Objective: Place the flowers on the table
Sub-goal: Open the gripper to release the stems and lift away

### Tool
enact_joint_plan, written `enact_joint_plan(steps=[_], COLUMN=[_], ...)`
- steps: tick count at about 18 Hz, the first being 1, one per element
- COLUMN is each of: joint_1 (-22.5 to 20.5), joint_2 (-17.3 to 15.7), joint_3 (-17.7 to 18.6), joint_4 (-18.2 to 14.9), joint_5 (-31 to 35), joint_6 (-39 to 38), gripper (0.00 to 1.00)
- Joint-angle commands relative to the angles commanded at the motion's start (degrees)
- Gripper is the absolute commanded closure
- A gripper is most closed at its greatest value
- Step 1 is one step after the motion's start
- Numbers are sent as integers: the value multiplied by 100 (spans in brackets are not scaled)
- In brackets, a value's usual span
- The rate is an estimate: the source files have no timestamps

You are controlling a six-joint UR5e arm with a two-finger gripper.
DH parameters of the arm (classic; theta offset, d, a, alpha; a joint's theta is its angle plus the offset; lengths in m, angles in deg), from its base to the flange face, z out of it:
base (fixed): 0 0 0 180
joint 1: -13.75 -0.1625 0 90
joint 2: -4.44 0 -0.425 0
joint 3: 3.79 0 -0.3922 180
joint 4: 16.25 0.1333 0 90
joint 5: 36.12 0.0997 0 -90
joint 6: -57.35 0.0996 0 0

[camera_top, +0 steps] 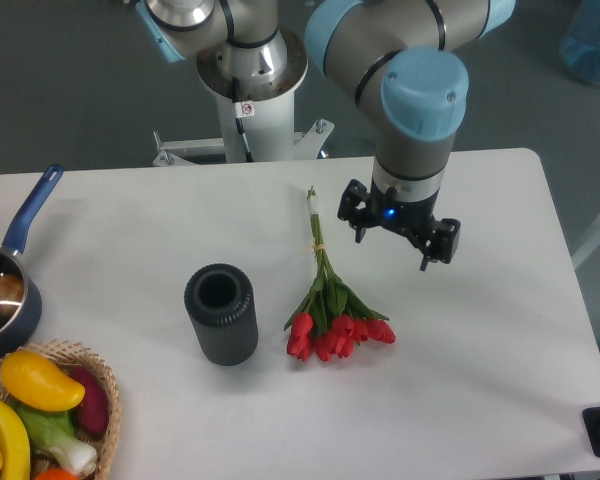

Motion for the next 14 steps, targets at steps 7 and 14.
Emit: enact_joint_plan(steps=[7,14], joint_1=[-361,-387], joint_2=[-141,-132], joint_3=[-140,-88], joint_4=[-70,-96], joint_5=[17,18], joint_6=[1221,1257], gripper=[0,0])
